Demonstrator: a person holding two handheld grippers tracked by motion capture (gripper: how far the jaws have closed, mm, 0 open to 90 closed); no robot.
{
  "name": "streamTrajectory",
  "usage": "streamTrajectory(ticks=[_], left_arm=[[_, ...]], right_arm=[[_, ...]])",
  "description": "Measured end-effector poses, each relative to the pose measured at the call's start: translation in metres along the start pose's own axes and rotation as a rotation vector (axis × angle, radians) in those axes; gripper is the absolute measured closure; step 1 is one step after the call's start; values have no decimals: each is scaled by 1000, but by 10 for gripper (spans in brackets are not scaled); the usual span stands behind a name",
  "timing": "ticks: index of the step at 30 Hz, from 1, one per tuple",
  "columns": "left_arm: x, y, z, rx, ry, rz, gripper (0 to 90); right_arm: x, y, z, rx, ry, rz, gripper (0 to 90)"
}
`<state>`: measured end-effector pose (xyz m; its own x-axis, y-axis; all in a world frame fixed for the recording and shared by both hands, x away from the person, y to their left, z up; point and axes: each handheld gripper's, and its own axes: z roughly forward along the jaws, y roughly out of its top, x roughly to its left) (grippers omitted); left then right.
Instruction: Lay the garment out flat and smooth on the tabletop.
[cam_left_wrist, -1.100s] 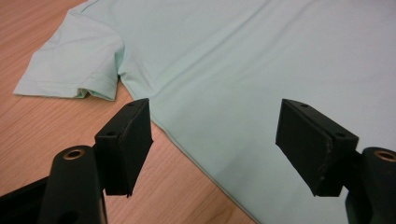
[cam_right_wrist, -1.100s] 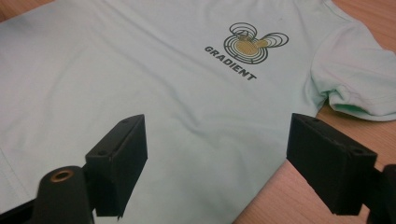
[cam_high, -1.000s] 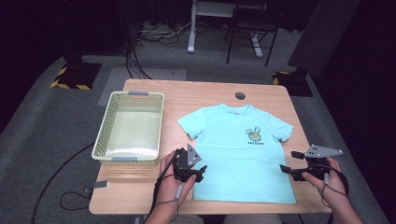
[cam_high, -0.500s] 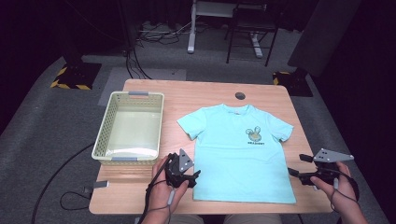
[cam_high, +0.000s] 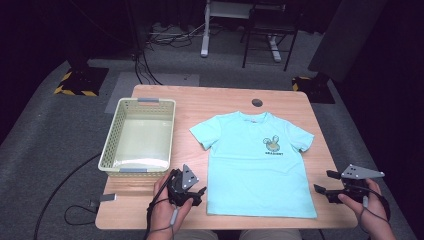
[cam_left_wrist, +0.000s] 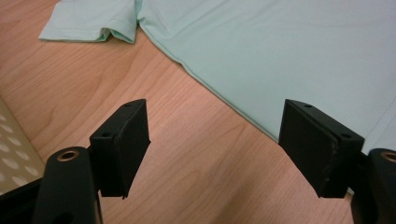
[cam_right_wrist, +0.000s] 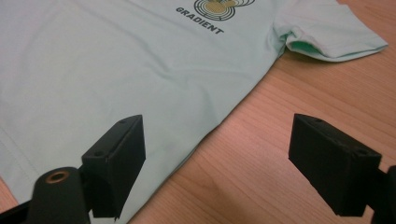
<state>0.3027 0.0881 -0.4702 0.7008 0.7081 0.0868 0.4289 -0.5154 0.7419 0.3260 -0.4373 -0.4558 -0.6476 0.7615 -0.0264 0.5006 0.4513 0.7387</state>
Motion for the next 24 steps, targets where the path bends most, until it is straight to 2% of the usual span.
streamTrajectory(ticks=[7,20,24], left_arm=[[3,-12,0,23,3,-2,243],[9,-36,1,49,2,-38,242],[12,-44,3,73,4,-53,240]], right_arm=[[-3,-11,2,16,-2,14,189],[-11,-35,10,50,-14,49,187],[-12,-42,14,57,-17,57,184]])
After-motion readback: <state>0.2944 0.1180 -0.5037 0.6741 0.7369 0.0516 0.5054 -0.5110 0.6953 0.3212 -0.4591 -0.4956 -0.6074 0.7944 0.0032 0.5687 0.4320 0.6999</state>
